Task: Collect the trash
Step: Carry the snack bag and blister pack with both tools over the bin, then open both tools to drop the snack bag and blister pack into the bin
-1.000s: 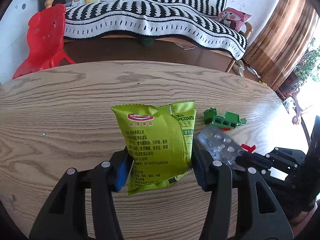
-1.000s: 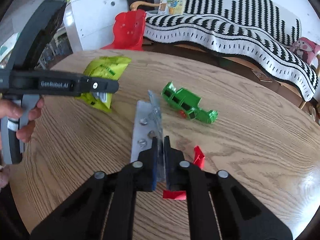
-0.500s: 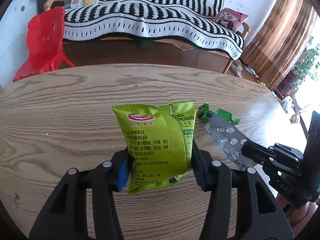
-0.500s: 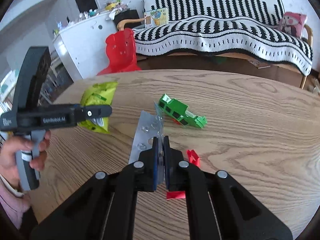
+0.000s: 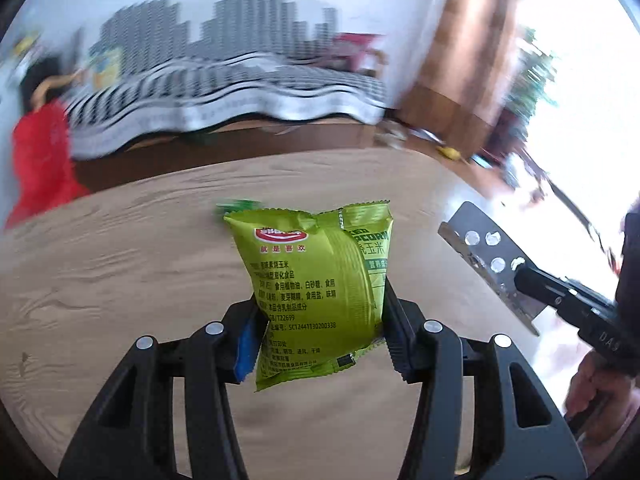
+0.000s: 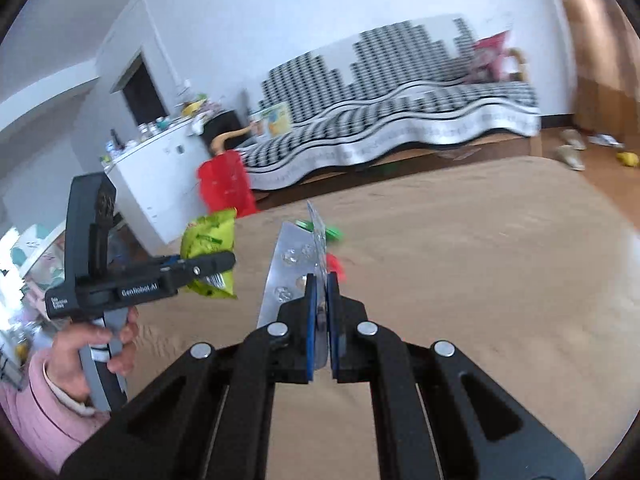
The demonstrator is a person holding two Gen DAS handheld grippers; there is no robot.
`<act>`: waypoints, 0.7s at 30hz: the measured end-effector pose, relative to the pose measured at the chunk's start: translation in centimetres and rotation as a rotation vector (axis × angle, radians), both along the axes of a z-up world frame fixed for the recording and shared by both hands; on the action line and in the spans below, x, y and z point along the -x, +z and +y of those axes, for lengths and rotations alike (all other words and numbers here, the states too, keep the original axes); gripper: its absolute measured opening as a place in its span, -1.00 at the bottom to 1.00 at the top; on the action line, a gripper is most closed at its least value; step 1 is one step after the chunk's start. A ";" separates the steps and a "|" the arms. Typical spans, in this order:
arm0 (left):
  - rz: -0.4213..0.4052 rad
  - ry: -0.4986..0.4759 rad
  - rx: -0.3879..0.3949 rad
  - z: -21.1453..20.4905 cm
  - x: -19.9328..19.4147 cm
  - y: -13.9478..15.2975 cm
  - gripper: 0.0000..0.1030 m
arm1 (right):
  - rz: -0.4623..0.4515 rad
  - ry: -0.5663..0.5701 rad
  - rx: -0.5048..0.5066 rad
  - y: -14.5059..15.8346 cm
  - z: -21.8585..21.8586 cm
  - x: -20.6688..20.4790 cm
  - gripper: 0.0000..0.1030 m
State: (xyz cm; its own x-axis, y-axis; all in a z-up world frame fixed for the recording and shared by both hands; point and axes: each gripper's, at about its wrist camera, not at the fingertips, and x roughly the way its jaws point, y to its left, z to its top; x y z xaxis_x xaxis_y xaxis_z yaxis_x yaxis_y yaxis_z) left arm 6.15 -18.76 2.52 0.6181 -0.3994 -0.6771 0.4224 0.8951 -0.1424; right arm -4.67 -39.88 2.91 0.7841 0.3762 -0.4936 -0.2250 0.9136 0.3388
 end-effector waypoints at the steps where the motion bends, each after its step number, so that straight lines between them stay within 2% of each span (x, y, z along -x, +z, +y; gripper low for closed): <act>1: 0.010 -0.071 -0.006 -2.8 2.1 0.1 -0.01 | 0.004 -0.027 0.016 0.0 -1.4 2.4 -0.89; 3: 0.039 -0.179 -0.005 -6.7 5.2 0.0 -0.01 | 0.016 -0.096 0.043 -0.2 -4.4 7.6 -0.89; 6: 0.135 -0.311 0.027 -12.3 10.1 -1.4 -0.01 | 0.061 -0.191 0.037 -1.5 -8.6 13.8 -0.89; 7: 0.171 -0.340 0.025 -13.9 11.4 -2.2 -0.01 | 0.107 -0.230 0.021 -2.7 -10.1 15.5 -0.89; 10: 0.274 -0.429 -0.055 -18.6 15.8 -6.5 -0.01 | 0.220 -0.291 -0.081 -7.6 -13.2 19.2 -0.89; 13: 0.347 -0.479 -0.139 -21.4 18.8 -10.9 -0.02 | 0.309 -0.310 -0.178 -12.8 -14.3 20.9 -0.89; 16: 0.440 -0.484 -0.200 -22.4 19.5 -14.2 -0.03 | 0.353 -0.294 -0.227 -15.8 -14.2 21.0 -0.89; 19: 0.442 -0.475 -0.226 -22.3 19.4 -14.9 -0.03 | 0.366 -0.305 -0.298 -17.4 -15.4 21.2 -0.89; 21: 0.439 -0.464 -0.236 -22.3 19.1 -15.0 -0.04 | 0.369 -0.309 -0.302 -17.5 -15.8 20.9 -0.89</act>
